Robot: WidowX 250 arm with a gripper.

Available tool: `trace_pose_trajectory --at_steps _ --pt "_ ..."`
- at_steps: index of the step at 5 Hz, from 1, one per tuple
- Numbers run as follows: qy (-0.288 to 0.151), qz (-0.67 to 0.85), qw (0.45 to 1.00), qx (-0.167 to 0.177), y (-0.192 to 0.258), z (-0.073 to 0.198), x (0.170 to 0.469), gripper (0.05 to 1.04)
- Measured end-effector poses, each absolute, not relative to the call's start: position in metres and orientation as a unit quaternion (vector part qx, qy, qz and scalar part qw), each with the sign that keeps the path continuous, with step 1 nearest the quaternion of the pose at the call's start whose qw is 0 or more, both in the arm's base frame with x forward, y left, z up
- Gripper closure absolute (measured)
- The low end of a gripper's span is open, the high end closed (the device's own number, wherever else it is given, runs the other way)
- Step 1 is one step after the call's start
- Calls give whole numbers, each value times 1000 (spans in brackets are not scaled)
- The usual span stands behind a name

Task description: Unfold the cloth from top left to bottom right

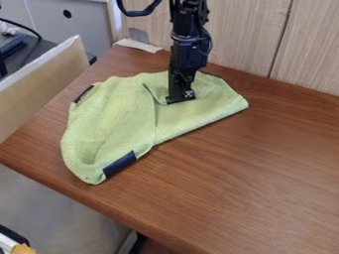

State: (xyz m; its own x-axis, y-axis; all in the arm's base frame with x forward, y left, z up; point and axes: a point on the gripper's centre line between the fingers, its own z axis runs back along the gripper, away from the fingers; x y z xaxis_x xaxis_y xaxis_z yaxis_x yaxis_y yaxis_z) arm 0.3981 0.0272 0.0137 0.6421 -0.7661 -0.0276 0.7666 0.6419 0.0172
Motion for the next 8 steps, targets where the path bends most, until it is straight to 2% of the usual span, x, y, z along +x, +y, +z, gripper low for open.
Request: trace_pose_trajectory --at_steps 1,3,8 --pt "7 -419 908 11 25 14 397 1029" --pt "-2 -425 905 19 -9 45 375 1029" --pt "-16 -502 864 8 -91 48 297 1029"
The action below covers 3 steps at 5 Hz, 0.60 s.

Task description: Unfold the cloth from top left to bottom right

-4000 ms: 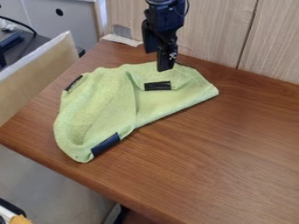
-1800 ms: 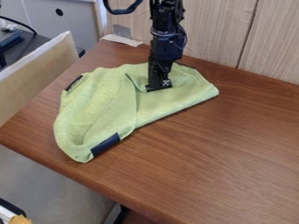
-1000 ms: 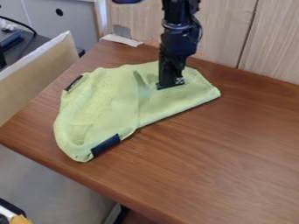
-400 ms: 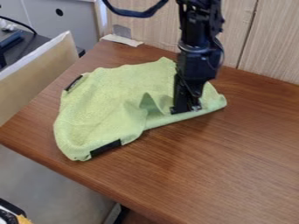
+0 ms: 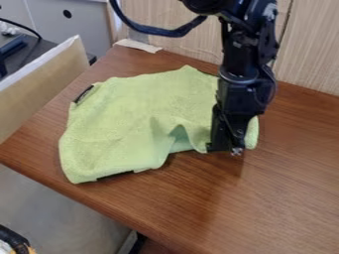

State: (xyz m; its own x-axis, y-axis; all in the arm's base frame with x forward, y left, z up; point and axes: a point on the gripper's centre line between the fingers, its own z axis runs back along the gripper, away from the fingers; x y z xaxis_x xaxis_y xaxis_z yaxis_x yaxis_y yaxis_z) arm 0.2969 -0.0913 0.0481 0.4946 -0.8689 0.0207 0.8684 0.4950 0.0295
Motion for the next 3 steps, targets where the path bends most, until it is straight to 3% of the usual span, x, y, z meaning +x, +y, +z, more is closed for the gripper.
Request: trace_pose_trajectory --at_steps 3 --pt "-5 -519 855 -4 -111 29 263 1029"
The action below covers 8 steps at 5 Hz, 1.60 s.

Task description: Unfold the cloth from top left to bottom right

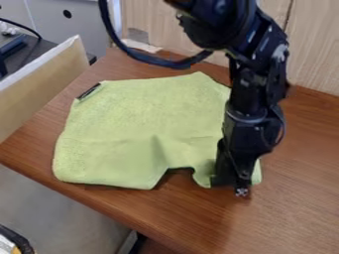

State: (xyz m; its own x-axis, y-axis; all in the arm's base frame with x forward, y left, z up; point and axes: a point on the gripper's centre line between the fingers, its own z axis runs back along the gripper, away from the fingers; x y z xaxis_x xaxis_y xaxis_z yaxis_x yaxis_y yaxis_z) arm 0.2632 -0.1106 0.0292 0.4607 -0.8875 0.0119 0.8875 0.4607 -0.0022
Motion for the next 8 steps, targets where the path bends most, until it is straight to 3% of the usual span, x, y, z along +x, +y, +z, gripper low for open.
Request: trace_pose_trajectory --at_steps 3,4,6,7,8 --pt "-18 -535 845 -4 -136 24 252 1008" --pt "8 -529 849 -1 -133 19 246 863" --pt "6 -516 856 0 -132 26 253 300" --pt "6 -515 857 0 -131 28 256 85" --pt "12 -516 857 0 -132 31 256 77"
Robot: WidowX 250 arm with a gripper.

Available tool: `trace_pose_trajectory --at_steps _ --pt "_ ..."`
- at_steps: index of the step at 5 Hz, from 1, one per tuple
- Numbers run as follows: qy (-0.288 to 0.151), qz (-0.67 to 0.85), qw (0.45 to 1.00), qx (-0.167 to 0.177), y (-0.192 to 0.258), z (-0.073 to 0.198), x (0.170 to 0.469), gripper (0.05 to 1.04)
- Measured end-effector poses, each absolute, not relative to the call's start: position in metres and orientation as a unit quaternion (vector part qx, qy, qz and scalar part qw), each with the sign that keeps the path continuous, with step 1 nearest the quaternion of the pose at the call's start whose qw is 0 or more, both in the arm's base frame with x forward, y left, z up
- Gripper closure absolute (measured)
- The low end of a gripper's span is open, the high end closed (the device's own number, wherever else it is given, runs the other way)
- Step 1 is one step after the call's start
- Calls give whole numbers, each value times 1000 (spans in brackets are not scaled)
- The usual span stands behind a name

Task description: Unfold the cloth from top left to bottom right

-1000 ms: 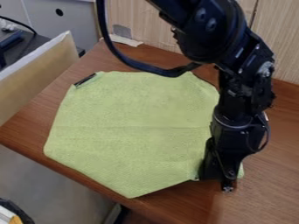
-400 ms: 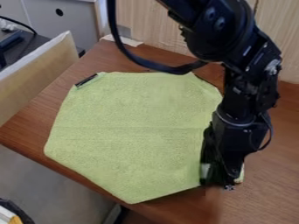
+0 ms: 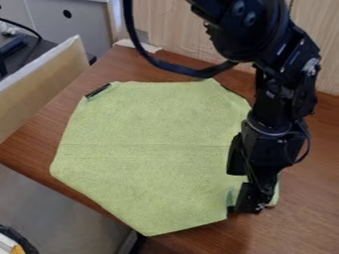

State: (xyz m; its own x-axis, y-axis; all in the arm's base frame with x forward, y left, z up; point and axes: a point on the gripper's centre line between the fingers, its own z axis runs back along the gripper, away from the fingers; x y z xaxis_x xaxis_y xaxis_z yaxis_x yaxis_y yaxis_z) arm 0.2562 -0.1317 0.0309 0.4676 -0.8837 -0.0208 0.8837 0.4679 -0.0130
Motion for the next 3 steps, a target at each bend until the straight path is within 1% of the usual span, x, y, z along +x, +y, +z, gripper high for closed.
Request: trace_pose_trajectory --at_steps 2,3 --pt "-19 -495 869 -1 -125 71 263 83" --pt "-50 -482 875 10 -121 84 264 83"
